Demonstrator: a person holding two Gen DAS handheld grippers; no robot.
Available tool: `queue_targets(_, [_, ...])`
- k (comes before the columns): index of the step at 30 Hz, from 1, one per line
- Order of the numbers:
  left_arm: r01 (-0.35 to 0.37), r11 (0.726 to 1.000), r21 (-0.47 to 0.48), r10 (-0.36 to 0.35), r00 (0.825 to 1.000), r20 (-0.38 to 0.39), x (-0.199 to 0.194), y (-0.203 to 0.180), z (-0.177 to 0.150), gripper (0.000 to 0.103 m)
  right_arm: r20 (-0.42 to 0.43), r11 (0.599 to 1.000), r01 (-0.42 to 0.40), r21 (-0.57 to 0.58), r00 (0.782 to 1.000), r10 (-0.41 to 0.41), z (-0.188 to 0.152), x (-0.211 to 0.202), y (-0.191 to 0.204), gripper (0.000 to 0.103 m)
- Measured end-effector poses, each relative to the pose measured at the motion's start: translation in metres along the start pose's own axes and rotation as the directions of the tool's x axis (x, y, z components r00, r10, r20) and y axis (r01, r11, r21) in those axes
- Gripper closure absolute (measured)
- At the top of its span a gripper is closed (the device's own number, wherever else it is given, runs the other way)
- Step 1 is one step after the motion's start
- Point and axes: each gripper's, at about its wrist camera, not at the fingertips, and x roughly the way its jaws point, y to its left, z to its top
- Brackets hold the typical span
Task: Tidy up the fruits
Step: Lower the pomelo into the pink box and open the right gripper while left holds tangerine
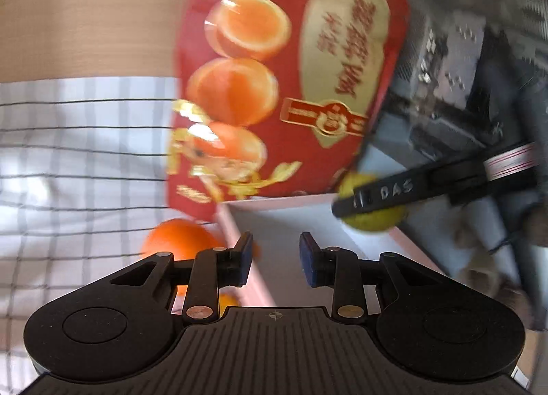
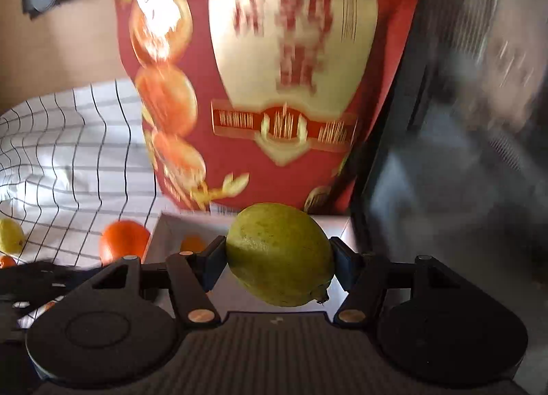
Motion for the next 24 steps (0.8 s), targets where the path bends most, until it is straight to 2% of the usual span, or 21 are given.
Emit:
queue_targets(4, [-0.018,0.996,-0.086,0.022,0.999,0.043,-0.036,0.037,-0.025,0.070,-0.091,0.994,-0.043,0.105,0.994,0.052,-0.010,0.035,-0.009,0.039])
queue_targets(9, [-0.052,0.984,-0.173,0.070,0.993,0.099,-0.066,0.080,-0.051,0.070,-0.142,0.992,0.018,0.128,0.990,0.000,-0.014,0.066,-0.004,0.039])
queue_targets(12, [0.002,0.966,-0.260,0.041,0.987,0.157,-0.071,0.104,-0.061,0.070,-0.166,0.990,0.020,0.138,0.986,0.003,-0.013,0.080,0.000,0.039])
queue_targets(14, [0.029,0.953,-0.302,0.018,0.988,0.151,-0.068,0.113,-0.063,0.070,-0.191,0.989,0.032,0.143,0.982,-0.004,-0.014,0.091,0.003,0.039])
queue_targets(18, [0.002,0.955,-0.297,0.043,0.989,0.145,-0.066,0.115,-0.063,0.070,-0.179,0.992,0.067,0.111,0.983,-0.046,-0.012,0.099,0.012,0.039])
queue_targets(22, [-0.038,0.954,-0.299,0.091,0.982,0.165,-0.071,0.119,-0.065,0.070,-0.185,0.989,0.071,0.133,0.982,-0.046,-0.016,0.093,0.013,0.038])
queue_targets(24, [-0.046,0.949,-0.312,0.101,0.982,0.161,-0.072,0.122,-0.065,0.070,-0.167,0.994,0.050,0.101,0.985,-0.033,-0.023,0.079,0.016,0.038])
